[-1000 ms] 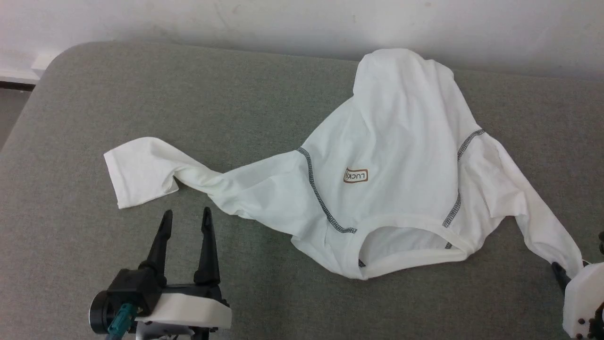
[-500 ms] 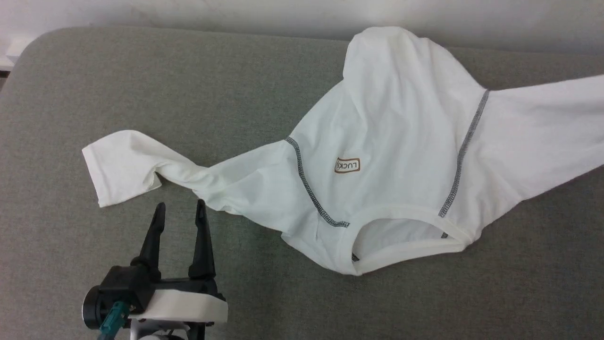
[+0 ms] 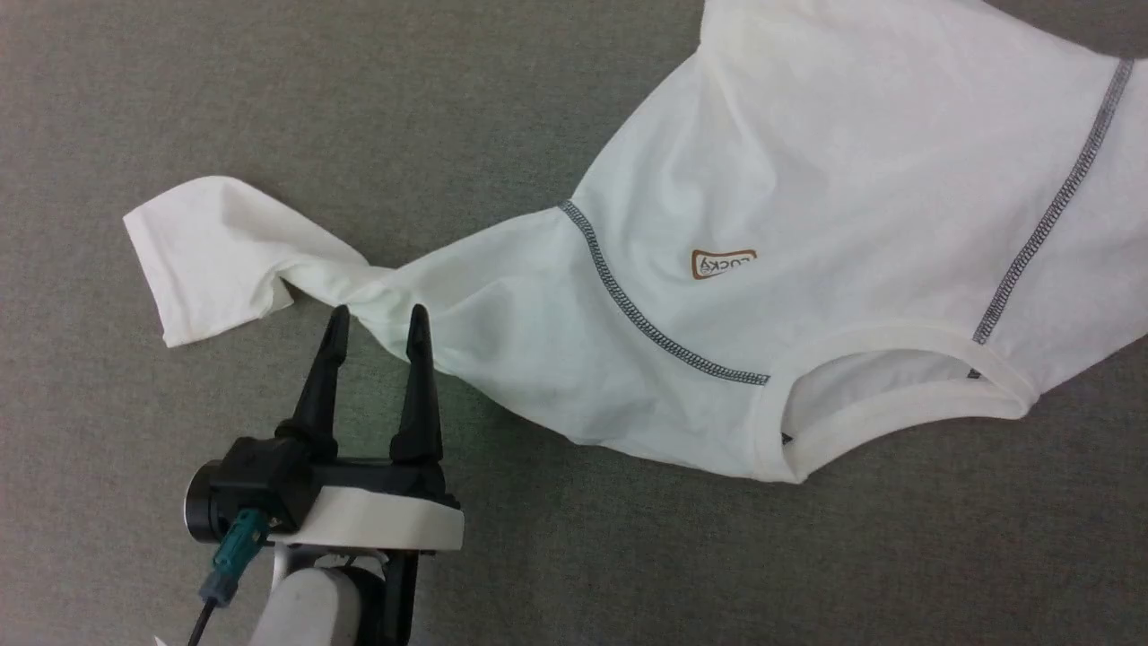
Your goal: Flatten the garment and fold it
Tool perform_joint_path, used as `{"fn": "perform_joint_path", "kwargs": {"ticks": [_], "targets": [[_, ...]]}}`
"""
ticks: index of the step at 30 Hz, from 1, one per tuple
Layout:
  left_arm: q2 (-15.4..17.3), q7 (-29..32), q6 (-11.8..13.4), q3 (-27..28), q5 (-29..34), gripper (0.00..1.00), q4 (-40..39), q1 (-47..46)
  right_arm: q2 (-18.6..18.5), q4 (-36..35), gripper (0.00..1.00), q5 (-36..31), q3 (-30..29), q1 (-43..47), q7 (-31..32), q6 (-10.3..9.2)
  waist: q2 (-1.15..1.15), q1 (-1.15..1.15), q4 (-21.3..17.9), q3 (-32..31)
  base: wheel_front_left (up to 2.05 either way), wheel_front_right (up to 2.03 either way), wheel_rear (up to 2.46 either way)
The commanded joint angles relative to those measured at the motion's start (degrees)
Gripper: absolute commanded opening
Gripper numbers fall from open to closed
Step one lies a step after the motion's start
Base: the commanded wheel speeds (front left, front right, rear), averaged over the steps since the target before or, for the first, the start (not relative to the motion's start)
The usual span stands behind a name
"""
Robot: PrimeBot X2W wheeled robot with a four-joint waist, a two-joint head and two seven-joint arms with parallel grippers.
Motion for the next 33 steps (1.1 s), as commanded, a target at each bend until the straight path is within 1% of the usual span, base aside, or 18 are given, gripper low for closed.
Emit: {"fn": "perform_joint_path", "kwargs": {"ticks": [1, 5, 10, 14, 16, 20, 24, 26, 29, 31, 33], "targets": [[-0.1, -0.3, -0.4, 0.0, 0.0, 1.0, 0.2, -0.6, 0.6, 0.5, 1.0, -0.6, -0.1, -1.0, -0.6, -0.06, 0.0, -0.02, 2.5, 2.3, 0.0, 0.0, 0.0], [-0.2, -0.4, -0.1, 0.4, 0.1, 1.0, 0.7, -0.2, 2.0, 3.4, 1.0, -1.6, 0.2, -1.4, -3.0, -0.06, 0.0, -0.02, 2.6, 1.6, 0.0, 0.0, 0.0], [-0.2, -0.4, 0.3, 0.8, 0.3, 1.0, 1.0, 0.6, 4.3, 5.0, 1.0, -2.3, -0.3, -1.1, -7.4, -0.06, 0.0, -0.02, 1.4, -1.5, 0.0, 0.0, 0.0], [-0.2, -0.5, 0.5, 0.8, 0.6, 1.0, 1.0, 1.4, 7.8, 4.3, 1.0, -2.1, -2.6, 0.5, -12.1, -0.06, 0.0, -0.02, 0.1, -4.9, 0.0, 0.0, 0.0], [0.0, -0.5, 0.8, 0.8, 0.8, 1.0, 1.0, 2.2, 10.3, 3.0, 1.0, -1.5, -4.1, 2.3, -14.4, -0.06, 0.0, -0.02, -0.7, -6.6, 0.0, 0.0, 0.0], [0.5, -0.4, 1.5, 1.3, 0.9, 1.0, 0.7, 4.4, 16.3, -2.2, 1.0, 0.8, -5.6, 8.3, -18.5, -0.06, 0.0, -0.02, -2.7, -9.9, 0.0, 0.0, 0.0], [1.0, -0.3, 2.3, 1.7, 0.8, 1.0, -0.2, 6.9, 24.2, -10.8, 1.0, 2.1, -7.8, 17.7, -22.0, -0.06, 0.0, -0.02, -4.6, -12.8, 0.0, 0.0, 0.0], [1.2, -0.2, 2.6, 1.9, 0.8, 1.0, -0.7, 8.1, 28.7, -15.7, 1.0, 2.2, -8.6, 23.5, -23.6, -0.06, 0.0, -0.02, -5.3, -14.1, 0.0, 0.0, 0.0], [1.3, -0.1, 3.2, 1.9, 0.8, 1.0, -1.2, 9.9, 36.2, -23.2, 1.0, 0.2, -9.1, 32.7, -26.1, -0.06, 0.0, -0.02, -6.0, -15.9, 0.0, 0.0, 0.0], [1.2, -0.1, 3.4, 1.8, 0.8, 1.0, -1.5, 11.0, 41.1, -26.9, 1.0, -1.7, -9.4, 38.7, -28.1, -0.06, 0.0, -0.02, -6.3, -16.8, 0.0, 0.0, 0.0], [1.1, -0.1, 3.7, 1.8, 0.6, 1.0, -1.7, 12.1, 44.0, -29.1, 1.0, -2.5, -10.0, 43.9, -30.2, -0.06, 0.0, -0.02, -6.6, -17.5, 0.0, 0.0, 0.0]]}}
